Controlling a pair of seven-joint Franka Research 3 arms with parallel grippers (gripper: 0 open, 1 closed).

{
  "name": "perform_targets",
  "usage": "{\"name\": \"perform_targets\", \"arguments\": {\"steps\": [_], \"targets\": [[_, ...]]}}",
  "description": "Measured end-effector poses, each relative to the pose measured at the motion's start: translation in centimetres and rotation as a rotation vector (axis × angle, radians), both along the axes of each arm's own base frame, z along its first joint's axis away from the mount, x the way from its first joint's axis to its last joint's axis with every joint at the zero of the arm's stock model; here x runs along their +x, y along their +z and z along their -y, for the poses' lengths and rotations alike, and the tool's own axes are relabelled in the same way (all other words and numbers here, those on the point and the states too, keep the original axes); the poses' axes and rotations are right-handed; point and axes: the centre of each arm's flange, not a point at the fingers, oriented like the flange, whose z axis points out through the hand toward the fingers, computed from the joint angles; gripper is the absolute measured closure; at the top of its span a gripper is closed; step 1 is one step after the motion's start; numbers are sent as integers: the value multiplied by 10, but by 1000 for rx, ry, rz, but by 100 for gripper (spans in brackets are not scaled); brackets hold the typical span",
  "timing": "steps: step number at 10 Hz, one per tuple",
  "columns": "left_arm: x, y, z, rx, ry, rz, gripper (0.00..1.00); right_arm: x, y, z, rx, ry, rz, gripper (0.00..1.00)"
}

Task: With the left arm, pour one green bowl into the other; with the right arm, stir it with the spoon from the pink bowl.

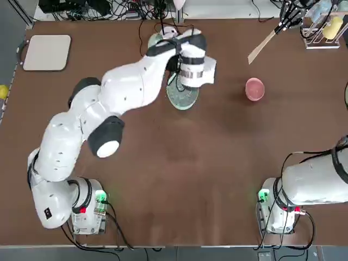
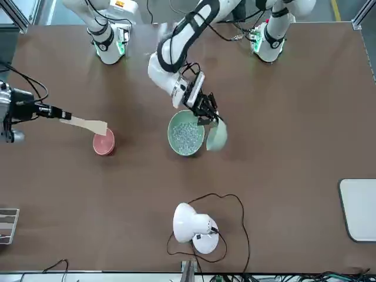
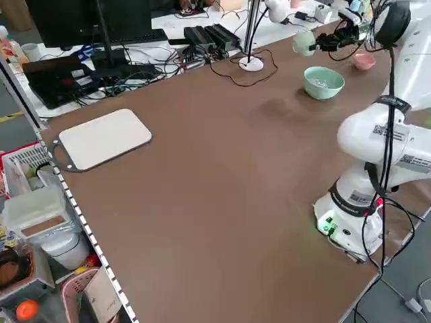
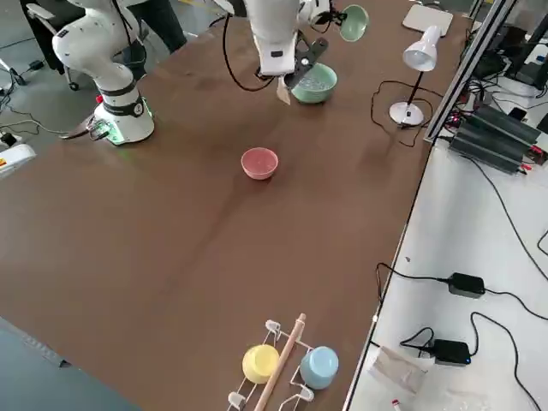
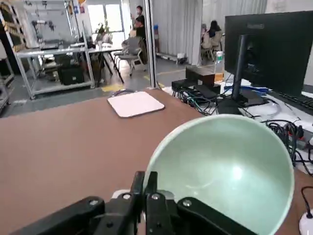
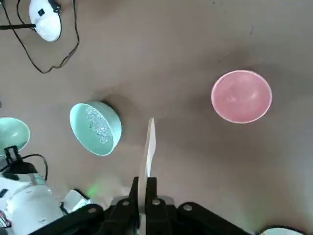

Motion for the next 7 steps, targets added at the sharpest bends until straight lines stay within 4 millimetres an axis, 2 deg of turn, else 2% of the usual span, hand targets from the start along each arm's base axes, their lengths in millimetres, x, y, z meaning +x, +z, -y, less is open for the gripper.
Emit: {"name": "perform_targets", "arguments": {"steps": [1, 3, 5, 7], "targets": [[6, 10, -8, -42, 16, -24, 96, 0, 5, -20, -12, -15, -11, 94], [3, 43, -26, -181, 10, -97, 96, -1, 12, -53, -32, -35, -37, 94], [11, 73, -72, -280, 16, -150, 96, -7, 20, -82, -65, -52, -63, 94], [27, 78, -125, -326, 22, -250, 96, -12, 26, -126, -123, -86, -76, 94]]}}
